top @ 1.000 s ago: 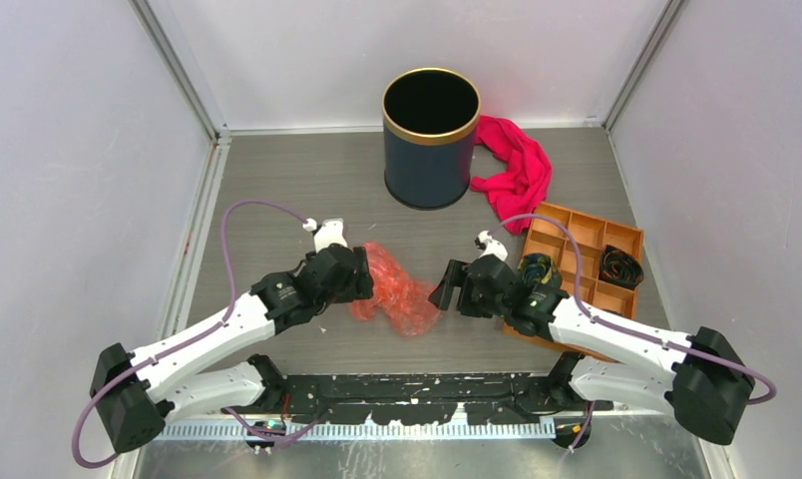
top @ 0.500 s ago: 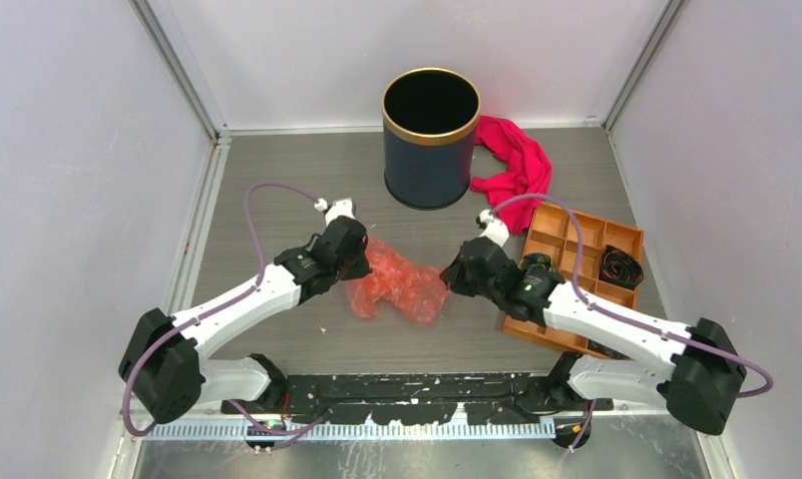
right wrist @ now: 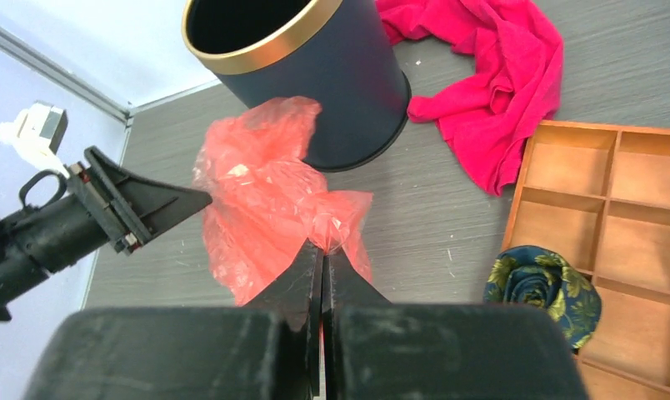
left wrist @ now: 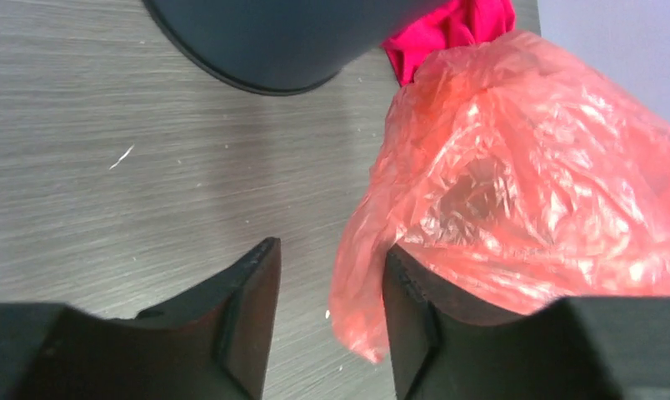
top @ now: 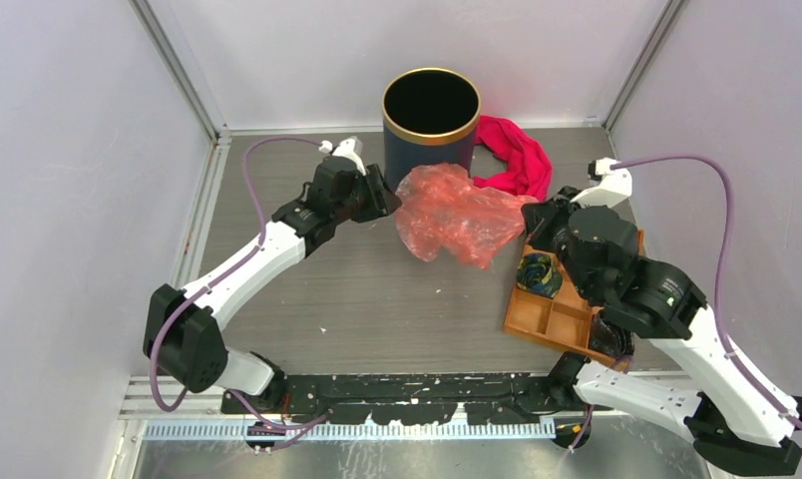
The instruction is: Put the trash bags into the trash bin
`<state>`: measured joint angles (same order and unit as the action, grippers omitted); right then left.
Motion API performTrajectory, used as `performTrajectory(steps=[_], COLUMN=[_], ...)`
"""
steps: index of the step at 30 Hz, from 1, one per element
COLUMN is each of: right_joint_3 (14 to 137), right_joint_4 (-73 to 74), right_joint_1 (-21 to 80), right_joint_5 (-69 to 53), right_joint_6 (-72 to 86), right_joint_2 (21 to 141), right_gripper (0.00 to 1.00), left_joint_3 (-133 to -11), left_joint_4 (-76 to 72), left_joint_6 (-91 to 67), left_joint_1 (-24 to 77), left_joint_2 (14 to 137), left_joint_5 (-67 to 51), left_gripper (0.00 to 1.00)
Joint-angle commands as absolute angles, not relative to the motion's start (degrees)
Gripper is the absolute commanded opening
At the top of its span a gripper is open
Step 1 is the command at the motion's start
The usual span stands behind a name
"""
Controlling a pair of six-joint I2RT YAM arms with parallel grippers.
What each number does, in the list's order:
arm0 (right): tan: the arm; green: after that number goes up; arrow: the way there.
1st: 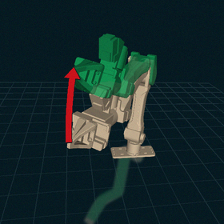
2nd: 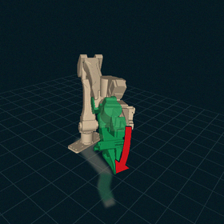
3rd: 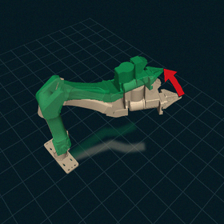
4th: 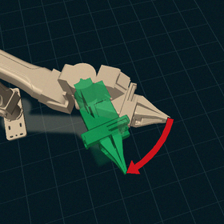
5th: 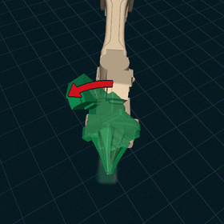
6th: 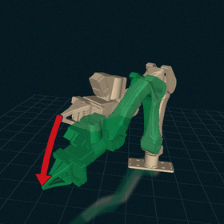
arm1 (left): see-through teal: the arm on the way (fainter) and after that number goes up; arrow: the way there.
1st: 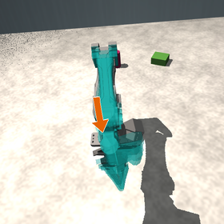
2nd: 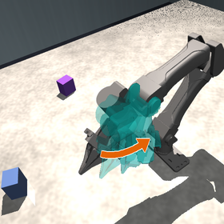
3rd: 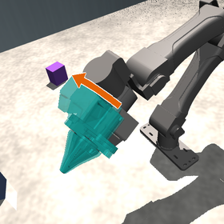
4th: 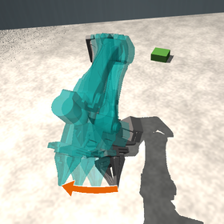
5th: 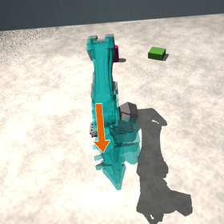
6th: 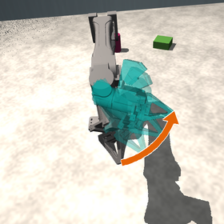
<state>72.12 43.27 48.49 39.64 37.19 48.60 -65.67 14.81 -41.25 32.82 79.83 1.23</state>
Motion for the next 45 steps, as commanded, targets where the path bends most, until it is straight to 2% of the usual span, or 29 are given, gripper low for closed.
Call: performTrajectory(steps=[1, 4, 12, 15, 17, 20, 26, 29, 37, 40, 43, 45], right_joint_3=[75.15, 72.12, 70.81, 73.28, 74.58, 75.13, 76.94, 76.99, 76.97, 76.63, 76.42, 76.38], right_joint_4=[50.63, 46.94, 36.61, 34.76, 33.54, 30.45, 30.21, 29.77, 29.27, 29.44, 29.38, 29.26], right_joint_1=[48.55, 48.89, 50.62, 50.62, 50.61, 50.64, 50.62, 50.58, 50.60, 50.62, 50.70, 50.78], right_joint_5=[34.37, 27.19, 21.78, 20.94, 19.94, 17.41, 19.11, 19.88, 22.13, 23.48, 23.46, 23.36], right_joint_6=[33.16, 36.52, 41.85, 43.95, 46.42, 51.19, 59.35, 62.15, 64.69, 65.06, 65.29, 65.28], right_joint_2=[51.56, 54.21, 62.52, 65.95, 68.22, 70.74, 73.08, 72.91, 72.35, 72.33, 72.49, 72.58], right_gripper=[0.01, 0.01, 0.01, 0.01, 0.01, 0.01, 0.01, 0.01, 0.01, 0.01, 0.01, 0.01], left_joint_3=[-68.42, -66.87, -54.87, -49.13, -46.74, -43.28, -40.00, -40.24, -40.79, -41.04, -41.05, -40.91], left_joint_4=[9.04, 8.86, 7.51, 3.83, 2.80, -1.25, -7.61, -7.78, -10.52, -10.98, -11.33, -12.08], left_joint_6=[-40.89, -40.97, -36.29, -34.48, -32.53, -33.03, -35.24, -35.40, -37.43, -38.08, -39.09, -39.55], left_joint_1=[32.34, 32.34, 35.39, 41.99, 48.08, 53.73, 56.97, 58.25, 58.70, 59.57, 60.20, 60.26], left_joint_2=[80.23, 77.25, 63.27, 59.18, 57.82, 57.53, 57.94, 58.71, 62.61, 63.72, 64.47, 65.10], left_joint_5=[-8.18, -8.69, -12.24, -8.46, -1.48, 6.06, 11.38, 15.86, 16.51, 17.76, 20.59, 21.77], left_gripper=[0.54, 0.60, 0.53, 0.53, 0.58, 0.62, 0.62, 0.66, 0.70, 0.79, 0.80, 0.75])
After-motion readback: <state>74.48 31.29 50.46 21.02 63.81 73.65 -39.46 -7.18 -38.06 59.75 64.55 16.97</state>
